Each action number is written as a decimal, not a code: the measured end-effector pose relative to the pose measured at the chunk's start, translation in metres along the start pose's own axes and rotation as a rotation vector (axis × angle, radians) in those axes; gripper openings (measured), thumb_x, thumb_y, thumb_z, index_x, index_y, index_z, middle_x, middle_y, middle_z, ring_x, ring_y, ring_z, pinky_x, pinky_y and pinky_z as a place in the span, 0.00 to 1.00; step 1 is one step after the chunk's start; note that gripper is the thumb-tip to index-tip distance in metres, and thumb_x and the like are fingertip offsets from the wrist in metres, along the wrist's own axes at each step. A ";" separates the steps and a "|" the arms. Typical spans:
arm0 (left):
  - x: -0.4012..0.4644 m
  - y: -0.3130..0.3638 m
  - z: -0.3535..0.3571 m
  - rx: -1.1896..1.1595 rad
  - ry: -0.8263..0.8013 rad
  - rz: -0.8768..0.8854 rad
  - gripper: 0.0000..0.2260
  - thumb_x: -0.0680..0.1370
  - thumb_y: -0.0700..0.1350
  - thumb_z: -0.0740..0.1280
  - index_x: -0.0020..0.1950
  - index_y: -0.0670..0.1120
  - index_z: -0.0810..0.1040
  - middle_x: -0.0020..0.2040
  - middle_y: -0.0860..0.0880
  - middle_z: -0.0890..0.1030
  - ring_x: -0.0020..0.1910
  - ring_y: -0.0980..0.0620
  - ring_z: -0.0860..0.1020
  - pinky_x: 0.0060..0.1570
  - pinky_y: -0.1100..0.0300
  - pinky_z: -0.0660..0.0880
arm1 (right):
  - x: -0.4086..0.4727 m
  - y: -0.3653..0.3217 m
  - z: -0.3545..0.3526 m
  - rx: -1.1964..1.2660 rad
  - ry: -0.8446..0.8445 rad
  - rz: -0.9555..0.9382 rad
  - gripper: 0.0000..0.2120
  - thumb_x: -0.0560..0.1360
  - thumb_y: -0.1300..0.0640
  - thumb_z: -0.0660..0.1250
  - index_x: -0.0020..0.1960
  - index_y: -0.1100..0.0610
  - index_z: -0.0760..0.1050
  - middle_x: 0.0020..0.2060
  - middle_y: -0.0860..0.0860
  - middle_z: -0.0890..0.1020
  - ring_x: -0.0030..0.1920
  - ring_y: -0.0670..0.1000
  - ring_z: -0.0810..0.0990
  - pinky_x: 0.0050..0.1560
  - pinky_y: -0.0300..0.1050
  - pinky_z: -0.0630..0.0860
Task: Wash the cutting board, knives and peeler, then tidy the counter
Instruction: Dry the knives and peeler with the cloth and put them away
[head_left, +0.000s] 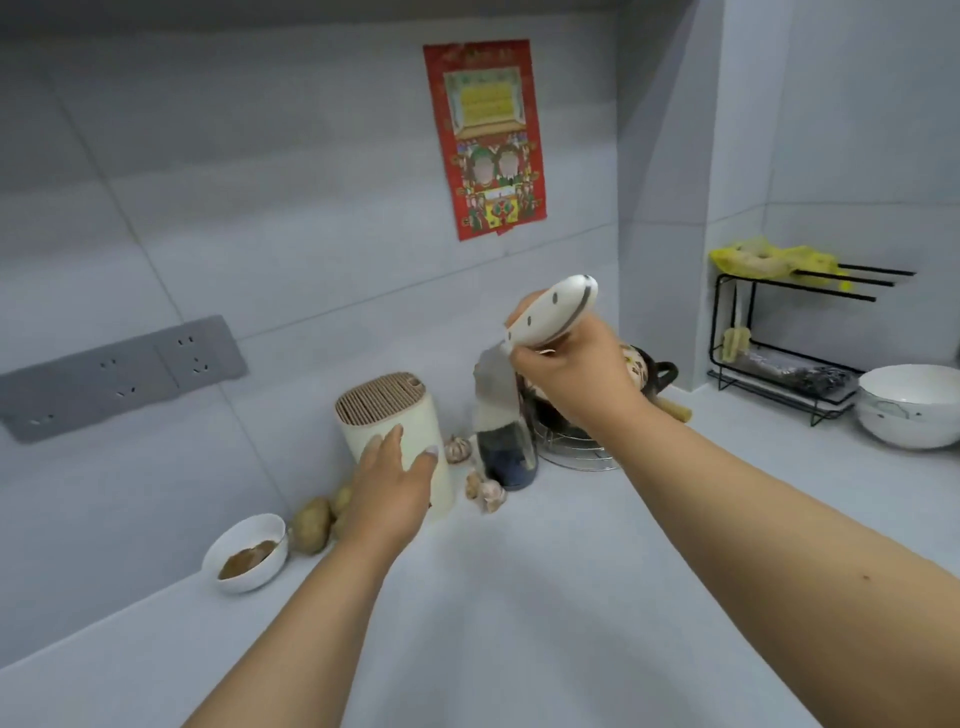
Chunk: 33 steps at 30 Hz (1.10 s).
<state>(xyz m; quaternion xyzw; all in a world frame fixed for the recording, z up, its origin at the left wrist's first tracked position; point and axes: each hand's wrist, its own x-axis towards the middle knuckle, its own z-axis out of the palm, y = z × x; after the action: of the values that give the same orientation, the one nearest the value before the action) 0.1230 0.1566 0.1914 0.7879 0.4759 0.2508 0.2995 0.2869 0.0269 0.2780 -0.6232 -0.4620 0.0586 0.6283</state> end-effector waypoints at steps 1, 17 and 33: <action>0.012 -0.008 -0.003 0.060 -0.006 -0.003 0.29 0.80 0.58 0.58 0.79 0.50 0.55 0.79 0.48 0.54 0.77 0.46 0.53 0.75 0.50 0.53 | 0.008 -0.002 0.011 0.023 0.005 -0.005 0.10 0.72 0.61 0.70 0.51 0.51 0.77 0.42 0.44 0.81 0.43 0.40 0.80 0.40 0.32 0.76; 0.142 -0.058 -0.011 0.406 -0.049 0.062 0.32 0.79 0.60 0.58 0.79 0.50 0.53 0.80 0.43 0.50 0.78 0.43 0.47 0.76 0.47 0.48 | 0.117 0.024 0.134 0.008 -0.076 -0.010 0.12 0.70 0.66 0.69 0.48 0.51 0.76 0.45 0.50 0.80 0.47 0.50 0.78 0.46 0.49 0.81; 0.160 -0.079 0.007 0.334 0.046 0.176 0.40 0.78 0.63 0.59 0.79 0.40 0.48 0.79 0.40 0.51 0.78 0.43 0.44 0.76 0.52 0.44 | 0.165 0.069 0.178 -0.214 -0.313 0.087 0.11 0.70 0.64 0.70 0.51 0.55 0.77 0.47 0.52 0.81 0.49 0.52 0.80 0.49 0.50 0.81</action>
<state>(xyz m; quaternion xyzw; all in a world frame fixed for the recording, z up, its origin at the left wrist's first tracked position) 0.1471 0.3281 0.1479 0.8593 0.4469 0.2117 0.1305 0.2982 0.2789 0.2678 -0.6890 -0.5302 0.1324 0.4760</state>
